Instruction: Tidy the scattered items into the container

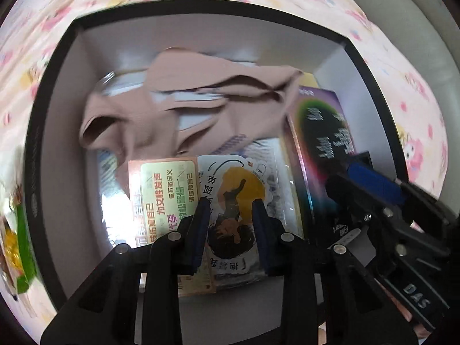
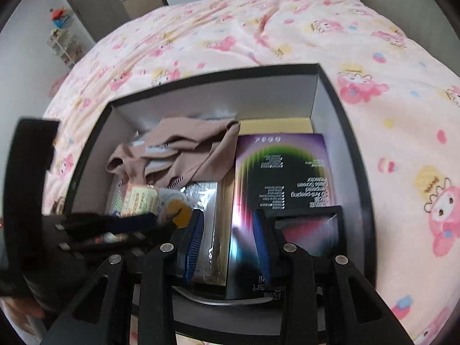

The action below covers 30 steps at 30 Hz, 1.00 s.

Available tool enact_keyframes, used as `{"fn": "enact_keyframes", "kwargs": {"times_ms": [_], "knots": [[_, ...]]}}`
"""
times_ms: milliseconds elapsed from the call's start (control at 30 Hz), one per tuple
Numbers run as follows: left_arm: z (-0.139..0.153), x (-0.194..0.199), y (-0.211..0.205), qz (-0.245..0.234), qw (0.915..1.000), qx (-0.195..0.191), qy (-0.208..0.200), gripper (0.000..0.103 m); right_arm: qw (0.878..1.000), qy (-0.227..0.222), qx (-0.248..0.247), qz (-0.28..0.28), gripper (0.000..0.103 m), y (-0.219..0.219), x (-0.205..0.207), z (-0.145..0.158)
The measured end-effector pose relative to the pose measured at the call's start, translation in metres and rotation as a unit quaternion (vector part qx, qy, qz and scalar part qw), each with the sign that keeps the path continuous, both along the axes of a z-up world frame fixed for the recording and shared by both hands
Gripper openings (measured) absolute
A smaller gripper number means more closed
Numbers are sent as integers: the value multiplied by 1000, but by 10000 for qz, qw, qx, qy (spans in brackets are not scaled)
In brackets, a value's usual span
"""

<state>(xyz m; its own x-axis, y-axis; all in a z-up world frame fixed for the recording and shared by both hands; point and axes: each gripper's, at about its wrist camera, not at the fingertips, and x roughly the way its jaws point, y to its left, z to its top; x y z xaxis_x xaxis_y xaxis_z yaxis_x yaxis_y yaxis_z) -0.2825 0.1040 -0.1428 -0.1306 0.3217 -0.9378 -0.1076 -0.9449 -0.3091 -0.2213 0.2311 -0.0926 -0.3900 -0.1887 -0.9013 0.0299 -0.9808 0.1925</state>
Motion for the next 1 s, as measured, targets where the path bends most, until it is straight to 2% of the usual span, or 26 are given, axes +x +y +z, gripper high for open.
{"fn": "enact_keyframes", "kwargs": {"times_ms": [100, 300, 367, 433, 500, 667, 767, 833, 900, 1000], "knots": [[5, -1, -14, 176, 9991, 381, -2, 31, 9999, -80, 72, 73, 31, -6, -2, -6], [27, -11, -21, 265, 9958, 788, 391, 37, 9991, -242, 170, 291, 31, -19, -4, -16], [21, -15, -23, 216, 9952, 913, 278, 38, 9994, -97, 295, 165, 31, -19, -3, -14], [9, -17, -31, 130, 9950, 986, -18, 39, 9974, 214, 682, 58, 31, -20, -1, -5], [-5, -17, -25, 84, 9955, 888, -311, 38, 9965, 307, 770, 49, 31, -20, -1, -1], [1, -18, -29, 305, 9984, 426, -194, 38, 9993, -232, 268, 81, 31, -13, -7, -18], [2, -16, -35, 356, 9982, 460, -135, 37, 9992, -345, 198, 89, 31, -13, -9, -22], [11, -8, -29, 205, 9991, 338, 147, 41, 9991, -219, 343, 128, 31, -16, -7, -18], [22, -1, -22, 44, 9986, 126, 509, 42, 9985, -45, 512, 174, 31, -18, -4, -13], [44, 8, -19, 12, 9951, 70, 987, 47, 9957, 275, 885, 28, 31, -15, 6, 0]]}}
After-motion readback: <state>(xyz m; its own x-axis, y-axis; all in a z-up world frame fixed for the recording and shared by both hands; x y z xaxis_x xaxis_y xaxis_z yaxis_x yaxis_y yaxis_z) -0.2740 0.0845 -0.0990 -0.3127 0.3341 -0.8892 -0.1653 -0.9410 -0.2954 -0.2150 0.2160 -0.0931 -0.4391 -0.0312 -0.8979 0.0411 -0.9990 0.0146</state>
